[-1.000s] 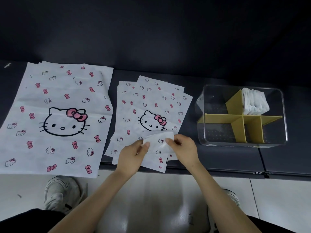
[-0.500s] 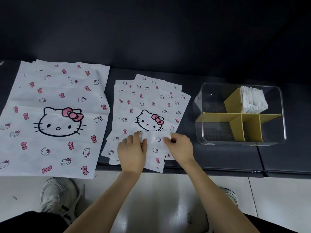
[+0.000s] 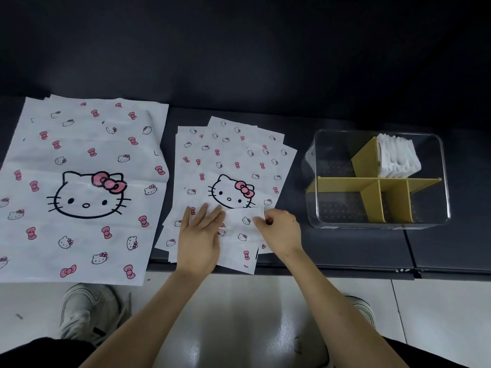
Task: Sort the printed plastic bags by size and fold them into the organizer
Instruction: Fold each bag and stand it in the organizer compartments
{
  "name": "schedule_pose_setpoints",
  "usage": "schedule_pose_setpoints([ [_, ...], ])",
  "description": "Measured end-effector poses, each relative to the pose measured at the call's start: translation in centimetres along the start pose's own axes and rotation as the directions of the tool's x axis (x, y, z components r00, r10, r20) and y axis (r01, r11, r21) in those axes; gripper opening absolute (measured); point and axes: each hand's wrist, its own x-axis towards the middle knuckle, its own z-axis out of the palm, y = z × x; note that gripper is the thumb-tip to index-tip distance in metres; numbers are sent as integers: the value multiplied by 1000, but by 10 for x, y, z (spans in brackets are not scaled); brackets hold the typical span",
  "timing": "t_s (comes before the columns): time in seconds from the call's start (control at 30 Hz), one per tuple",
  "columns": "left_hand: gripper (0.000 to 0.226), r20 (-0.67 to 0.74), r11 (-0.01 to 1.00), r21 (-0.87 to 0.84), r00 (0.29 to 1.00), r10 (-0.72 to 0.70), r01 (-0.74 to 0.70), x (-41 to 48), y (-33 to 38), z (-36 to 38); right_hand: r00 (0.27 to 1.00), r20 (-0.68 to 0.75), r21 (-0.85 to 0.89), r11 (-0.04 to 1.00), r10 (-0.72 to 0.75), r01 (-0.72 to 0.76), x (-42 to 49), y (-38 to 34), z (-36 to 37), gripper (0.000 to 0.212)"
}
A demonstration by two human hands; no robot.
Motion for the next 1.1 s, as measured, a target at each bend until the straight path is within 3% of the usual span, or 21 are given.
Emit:
schedule_pose_setpoints([
  [0.1, 46, 4, 1000, -22, 1000, -17, 17, 11, 14, -10, 1000, 5, 0, 1000, -10, 10, 0, 0, -1, 48],
  [0.27, 54, 136, 989, 21, 980, 145, -149, 11, 32, 2, 1000, 1, 1, 1000, -9, 9, 1, 1, 0, 47],
  [0.37, 57, 221, 994, 49, 972, 86, -99, 1, 28, 15, 1000, -4, -13, 1000, 7, -7, 2, 2, 2, 42],
  [0.47, 57, 233, 994, 76, 970, 64, -84, -1, 28, 20, 996, -90, 10, 1000, 8, -7, 1, 3, 9, 14],
  [0.53, 57, 242, 993, 83, 968, 65, -87, 0, 29, 19, 992, -124, 62, 998, 28, -20, 1, 3, 14, 25],
  [0.6, 57, 248, 993, 82, 966, 67, -90, 0, 28, 20, 993, -94, 106, 992, 76, -66, 3, 1, 13, 32],
  [0.73, 56, 273, 994, 73, 960, 60, -82, 0, 27, 20, 987, 27, 115, 980, 161, -163, 6, -8, 2, 14],
  [0.83, 55, 272, 996, 38, 960, 64, -77, 0, 27, 19, 979, 119, 109, 978, 165, -178, 6, -9, -3, 12],
  [1.0, 53, 270, 998, -3, 961, 63, -64, 1, 26, 16, 996, -37, -56, 995, 86, -88, 0, -8, 9, 6],
  [1.1, 53, 207, 996, -70, 977, 61, -47, 4, 25, 15, 997, -50, 15, 998, 59, -58, -6, -6, 11, 5],
])
